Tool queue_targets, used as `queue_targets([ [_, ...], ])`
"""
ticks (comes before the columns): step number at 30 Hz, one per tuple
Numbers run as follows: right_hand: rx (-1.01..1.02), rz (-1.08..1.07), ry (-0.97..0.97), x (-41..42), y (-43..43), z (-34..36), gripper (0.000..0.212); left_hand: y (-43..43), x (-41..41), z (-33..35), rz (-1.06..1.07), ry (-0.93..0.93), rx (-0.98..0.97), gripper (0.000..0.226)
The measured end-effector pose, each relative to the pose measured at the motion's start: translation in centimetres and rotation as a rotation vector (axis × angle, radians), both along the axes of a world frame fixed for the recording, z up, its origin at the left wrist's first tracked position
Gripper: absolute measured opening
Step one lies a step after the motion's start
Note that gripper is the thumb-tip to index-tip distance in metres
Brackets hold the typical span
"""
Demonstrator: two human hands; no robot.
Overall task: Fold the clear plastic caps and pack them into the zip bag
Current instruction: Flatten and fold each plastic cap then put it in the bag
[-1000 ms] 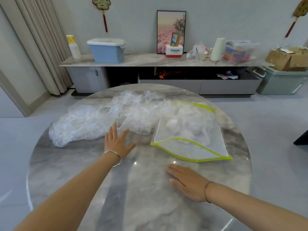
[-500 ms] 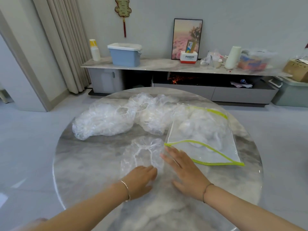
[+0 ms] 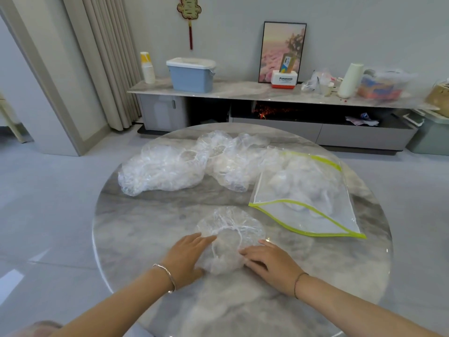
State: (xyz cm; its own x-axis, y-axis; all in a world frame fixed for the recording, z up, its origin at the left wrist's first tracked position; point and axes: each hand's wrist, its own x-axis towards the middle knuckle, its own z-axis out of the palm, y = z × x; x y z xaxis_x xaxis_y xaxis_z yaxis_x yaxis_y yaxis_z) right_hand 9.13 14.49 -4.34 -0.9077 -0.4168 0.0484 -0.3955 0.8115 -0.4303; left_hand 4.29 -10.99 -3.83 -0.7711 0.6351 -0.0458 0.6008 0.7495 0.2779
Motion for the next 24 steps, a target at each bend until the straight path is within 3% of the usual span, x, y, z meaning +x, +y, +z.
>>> queue_targets([
  [3,-0.228,-0.172,-0.068,0.2,0.1,0.4,0.021,-0.2,-1.1,0.4,0.011,-0.02,-0.03,0.051],
  [5,-0.466,-0.319,-0.162,0.3,0.1,1.0,0.021,-0.2,-1.4,1.1,0.074,-0.048,0.048,0.066],
  [8,-0.692,-0.512,-0.219,0.0,0.2,0.9,0.027,0.1,-1.5,1.8,0.198,-0.221,0.259,0.061],
  [11,-0.717,-0.63,-0.246,-0.2,0.7,0.5,0.027,1.0,-1.2,2.3,0.295,-0.493,0.47,0.024],
  [14,-0.555,-0.642,-0.208,-0.1,1.1,0.0,0.019,1.6,-0.9,2.2,0.426,-0.542,0.461,0.014],
  [16,-0.478,-0.639,-0.15,0.1,1.1,-0.1,0.017,1.8,-0.6,2.1,0.489,-0.454,0.375,0.017],
  [19,-0.402,-0.604,0.05,0.4,0.7,0.2,0.018,2.0,-0.4,1.9,0.441,-0.015,0.293,0.029],
  [22,-0.25,-0.432,0.25,0.8,0.4,0.8,0.03,2.9,-0.2,2.0,-0.071,0.287,0.375,0.028],
  [24,-0.111,-0.282,0.248,0.9,0.1,0.6,0.044,3.1,-0.3,0.3,-0.255,0.317,0.204,0.039],
])
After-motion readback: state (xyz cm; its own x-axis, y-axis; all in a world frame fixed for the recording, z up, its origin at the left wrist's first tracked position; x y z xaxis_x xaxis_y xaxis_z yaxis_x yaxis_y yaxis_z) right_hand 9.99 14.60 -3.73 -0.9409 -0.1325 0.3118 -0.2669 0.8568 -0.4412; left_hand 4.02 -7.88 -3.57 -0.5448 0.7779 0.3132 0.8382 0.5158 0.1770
